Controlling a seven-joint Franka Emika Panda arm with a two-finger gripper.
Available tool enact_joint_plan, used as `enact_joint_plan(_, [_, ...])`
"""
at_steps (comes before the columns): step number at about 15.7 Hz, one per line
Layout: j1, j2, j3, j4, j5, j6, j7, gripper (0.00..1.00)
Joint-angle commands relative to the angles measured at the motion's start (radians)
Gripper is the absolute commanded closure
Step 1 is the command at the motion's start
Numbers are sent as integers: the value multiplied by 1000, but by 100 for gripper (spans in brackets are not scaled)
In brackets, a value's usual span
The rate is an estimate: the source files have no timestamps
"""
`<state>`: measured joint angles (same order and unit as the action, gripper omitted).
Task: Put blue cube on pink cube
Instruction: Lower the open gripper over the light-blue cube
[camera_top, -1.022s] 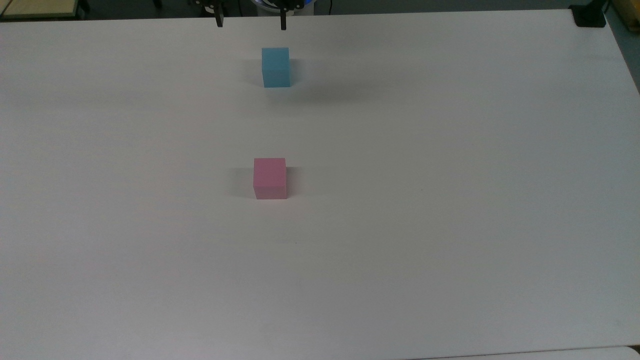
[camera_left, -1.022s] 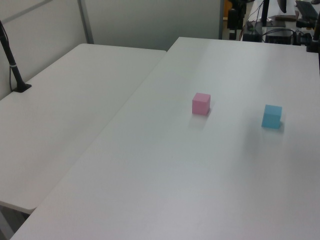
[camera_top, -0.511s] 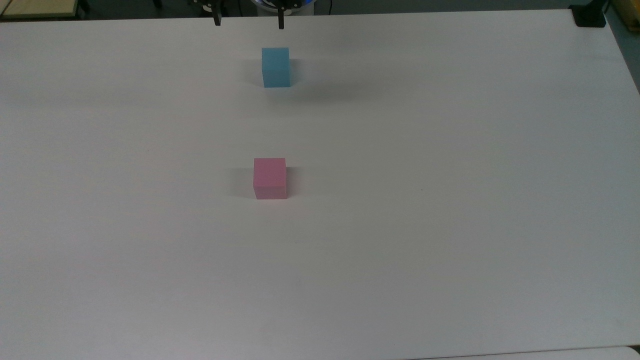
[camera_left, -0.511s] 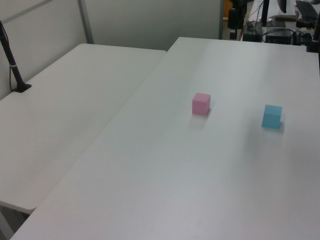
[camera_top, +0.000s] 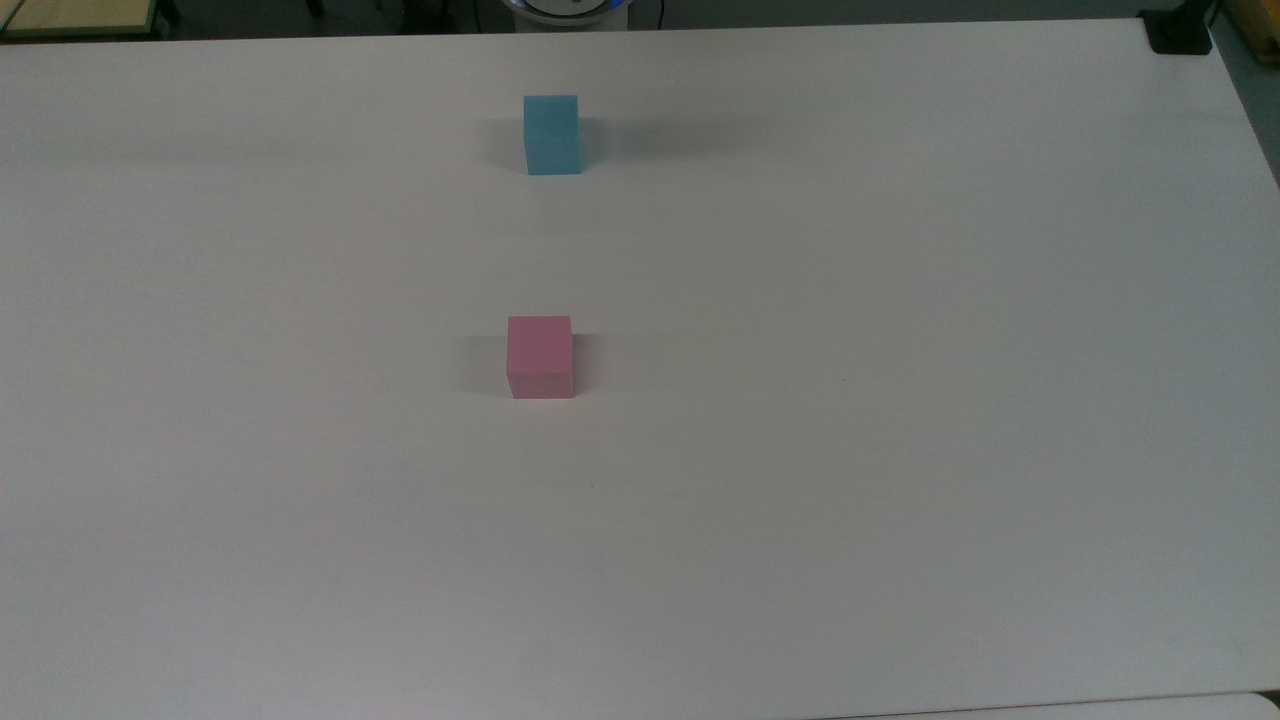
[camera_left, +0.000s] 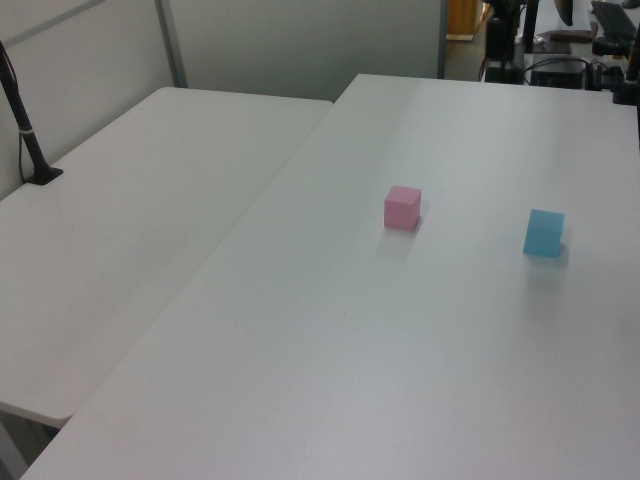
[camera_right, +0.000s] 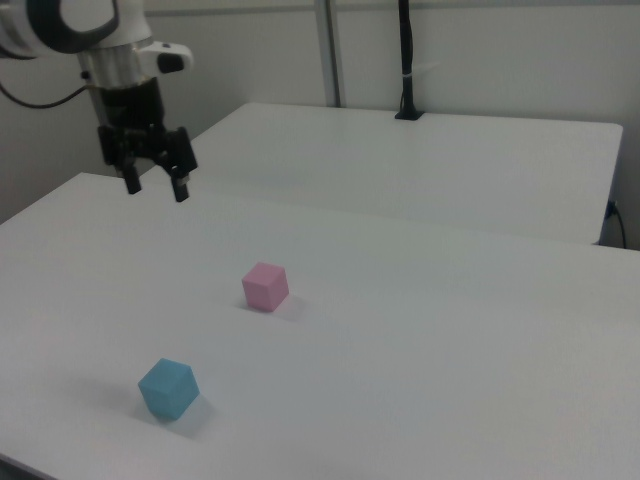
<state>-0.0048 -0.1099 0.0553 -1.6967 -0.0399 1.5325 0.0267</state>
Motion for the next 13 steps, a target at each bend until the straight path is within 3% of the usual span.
enact_joint_plan(1, [49, -141, -6, -187, 12, 12, -4, 0])
enact_joint_plan(4, [85, -181, -5, -280, 17, 44, 1, 0])
enact_joint_plan(7, [97, -220, -5, -430, 18, 147, 1, 0])
enact_joint_plan(13, [28, -211, -14, -648, 3, 354, -7, 0])
